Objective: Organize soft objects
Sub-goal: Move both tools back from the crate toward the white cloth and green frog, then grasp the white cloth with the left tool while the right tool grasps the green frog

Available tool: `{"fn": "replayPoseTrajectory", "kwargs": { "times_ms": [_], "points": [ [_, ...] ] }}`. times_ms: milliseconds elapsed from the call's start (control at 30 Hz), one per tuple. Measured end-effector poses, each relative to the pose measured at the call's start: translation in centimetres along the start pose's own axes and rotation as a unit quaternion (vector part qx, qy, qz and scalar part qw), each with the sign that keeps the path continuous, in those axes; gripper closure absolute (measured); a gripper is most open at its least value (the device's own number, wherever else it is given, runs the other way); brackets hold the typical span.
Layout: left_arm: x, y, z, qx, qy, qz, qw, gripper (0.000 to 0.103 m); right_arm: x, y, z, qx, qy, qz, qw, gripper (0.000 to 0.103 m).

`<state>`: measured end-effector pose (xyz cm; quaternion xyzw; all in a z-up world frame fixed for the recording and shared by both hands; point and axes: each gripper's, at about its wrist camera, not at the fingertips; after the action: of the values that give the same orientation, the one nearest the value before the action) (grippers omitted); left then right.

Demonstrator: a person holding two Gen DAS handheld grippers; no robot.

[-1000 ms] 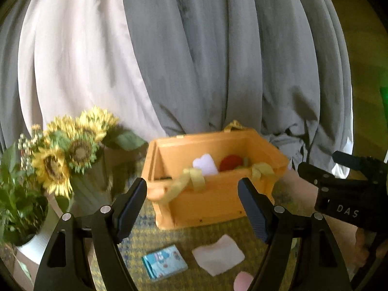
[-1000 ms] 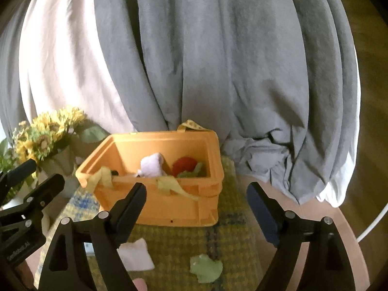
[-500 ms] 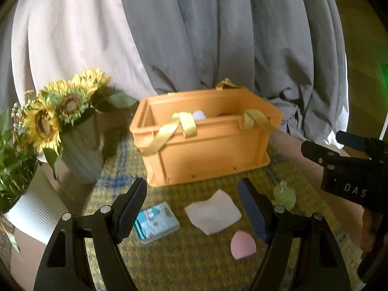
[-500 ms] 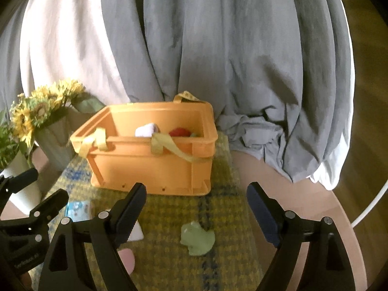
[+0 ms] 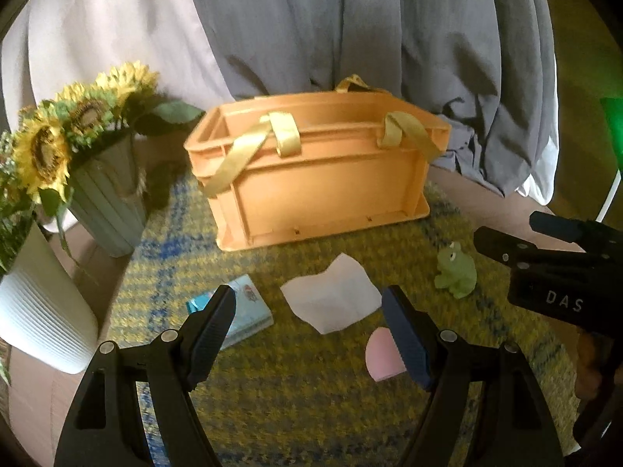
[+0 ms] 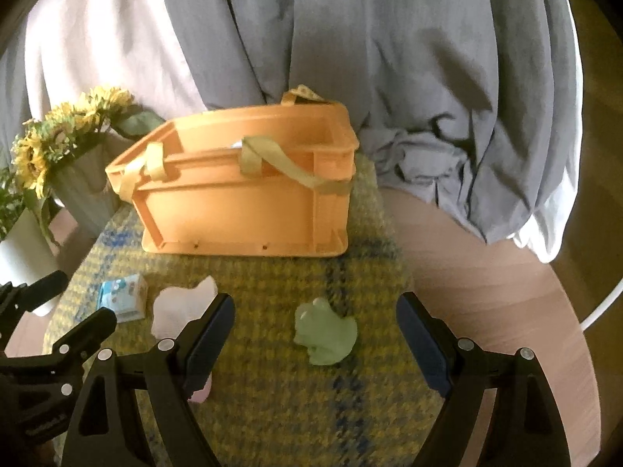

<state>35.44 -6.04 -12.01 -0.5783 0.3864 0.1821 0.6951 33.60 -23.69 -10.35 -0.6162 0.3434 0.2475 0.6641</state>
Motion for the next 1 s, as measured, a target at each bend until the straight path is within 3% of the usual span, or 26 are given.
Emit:
{"fn": "replayPoseTrajectory", "kwargs": {
  "times_ms": [367,600,1000],
  "points": [
    [3.7,-0.4,-0.3,0.001,0.008,0.03,0.9995,0.026,4.4,0.4,-0.7,0.006,-0.01,0.068,0.998,0.017],
    [6.3,-0.5,0.2,-0.019,0.028,0.063,0.9975,0.026,7.1,0.6,-1.3,0.041,-0.033,0.106,0.993,0.018],
    [9.3,-0.9,0.0,-0.014,0.027,0.079,0.9964,0.026,9.7,0.8,-1.2,0.043,-0.016,0.121,0.992,0.018]
  ]
}}
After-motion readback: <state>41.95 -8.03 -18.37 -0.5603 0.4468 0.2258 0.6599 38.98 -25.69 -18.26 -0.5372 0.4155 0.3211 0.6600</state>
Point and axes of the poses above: each gripper's, at about its wrist camera, not at the fingertips, and x roughly the way its jaws point, z to its left, y to its underside, and after that the axes turned 7 degrees about z, right-handed
